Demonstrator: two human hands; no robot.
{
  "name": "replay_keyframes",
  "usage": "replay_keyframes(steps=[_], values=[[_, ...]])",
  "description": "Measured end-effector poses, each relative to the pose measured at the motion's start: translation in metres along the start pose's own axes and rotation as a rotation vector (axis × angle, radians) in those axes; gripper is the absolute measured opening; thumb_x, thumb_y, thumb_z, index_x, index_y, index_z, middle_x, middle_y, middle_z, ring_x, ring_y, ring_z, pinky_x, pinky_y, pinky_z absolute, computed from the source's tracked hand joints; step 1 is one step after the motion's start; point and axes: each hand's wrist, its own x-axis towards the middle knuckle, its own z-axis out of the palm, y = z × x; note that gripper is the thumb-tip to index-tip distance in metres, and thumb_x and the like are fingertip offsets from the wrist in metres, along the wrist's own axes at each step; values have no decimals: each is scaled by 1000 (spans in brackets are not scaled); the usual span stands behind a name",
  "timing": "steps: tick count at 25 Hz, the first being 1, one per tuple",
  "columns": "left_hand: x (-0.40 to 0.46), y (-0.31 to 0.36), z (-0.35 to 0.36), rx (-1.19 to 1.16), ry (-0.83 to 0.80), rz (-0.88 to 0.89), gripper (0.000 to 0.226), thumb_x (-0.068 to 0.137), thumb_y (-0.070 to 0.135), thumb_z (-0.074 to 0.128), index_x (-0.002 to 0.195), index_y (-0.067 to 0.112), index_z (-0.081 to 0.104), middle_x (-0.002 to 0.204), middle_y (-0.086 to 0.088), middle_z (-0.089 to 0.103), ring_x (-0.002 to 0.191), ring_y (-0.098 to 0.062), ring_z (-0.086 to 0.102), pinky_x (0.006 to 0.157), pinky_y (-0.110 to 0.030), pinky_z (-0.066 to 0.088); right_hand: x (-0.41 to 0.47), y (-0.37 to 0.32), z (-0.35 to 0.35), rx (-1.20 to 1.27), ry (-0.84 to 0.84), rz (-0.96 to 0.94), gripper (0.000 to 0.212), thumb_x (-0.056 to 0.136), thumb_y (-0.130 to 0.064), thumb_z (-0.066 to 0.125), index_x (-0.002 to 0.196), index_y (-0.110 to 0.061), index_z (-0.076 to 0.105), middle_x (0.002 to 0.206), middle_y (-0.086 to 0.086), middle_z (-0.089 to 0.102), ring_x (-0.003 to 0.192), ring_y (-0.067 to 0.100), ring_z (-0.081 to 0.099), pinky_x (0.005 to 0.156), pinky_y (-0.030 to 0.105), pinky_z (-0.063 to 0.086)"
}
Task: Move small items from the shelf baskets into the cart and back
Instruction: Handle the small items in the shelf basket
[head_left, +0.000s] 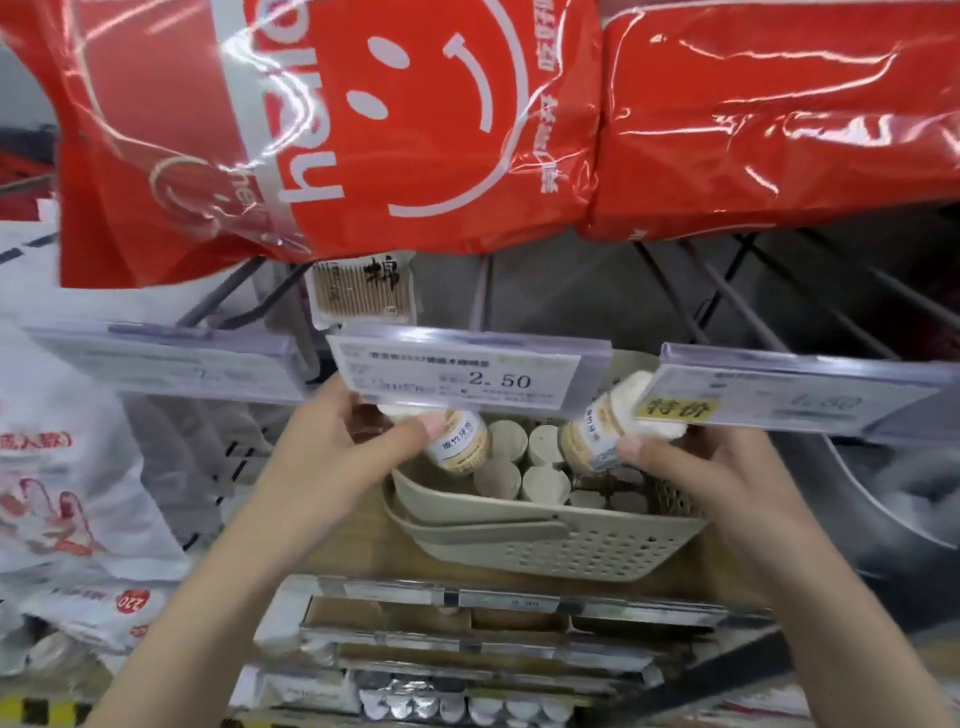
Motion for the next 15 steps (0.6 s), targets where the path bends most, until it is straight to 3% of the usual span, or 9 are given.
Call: replay_keyframes(steps=[2, 4, 8, 9, 12, 15], values=[[11, 3, 8, 175, -118, 8, 29, 73, 31, 78, 98, 36, 66, 98, 25, 69, 96, 12, 58, 82, -5, 42, 6, 5, -1, -43, -56, -7, 40, 63, -36, 77, 99, -22, 68, 103, -7, 72, 99, 7, 66, 85, 27, 52], [22, 1, 14, 362, -211, -21, 24, 75, 36, 76, 96, 41, 65, 95, 28, 66, 95, 15, 55, 77, -1, 40, 16, 10, -4, -113, -94, 49, 32, 69, -31, 80, 98, -22, 69, 98, -6, 72, 95, 6, 66, 80, 27, 54], [41, -16, 23, 570, -433, -114, 40, 60, 66, 66, 90, 40, 62, 89, 19, 66, 88, -1, 62, 84, -34, 51, 35, 21, 5, -166, -302, 201, 28, 78, -18, 75, 104, -16, 66, 82, -5, 69, 73, 3, 64, 63, 17, 50], [46, -20, 24, 624, -483, -135, 45, 55, 69, 62, 90, 40, 61, 89, 17, 66, 88, -3, 62, 84, -38, 51, 39, 23, 8, -173, -364, 210, 32, 77, -17, 76, 107, -18, 66, 90, -7, 71, 80, 2, 66, 68, 17, 52], [58, -30, 30, 697, -660, -189, 41, 57, 66, 62, 89, 41, 58, 92, 18, 63, 93, -8, 61, 87, -37, 49, 51, 35, 14, -302, -511, 195, 42, 72, -26, 79, 111, -21, 65, 107, -3, 70, 98, 8, 65, 90, 37, 52], [62, -31, 40, 779, -767, -165, 17, 77, 43, 68, 80, 37, 53, 82, 17, 56, 87, -9, 57, 71, -20, 43, 55, 43, 20, -565, -603, 154, 40, 74, -35, 73, 112, -27, 62, 107, -11, 67, 100, 1, 60, 94, 30, 47]])
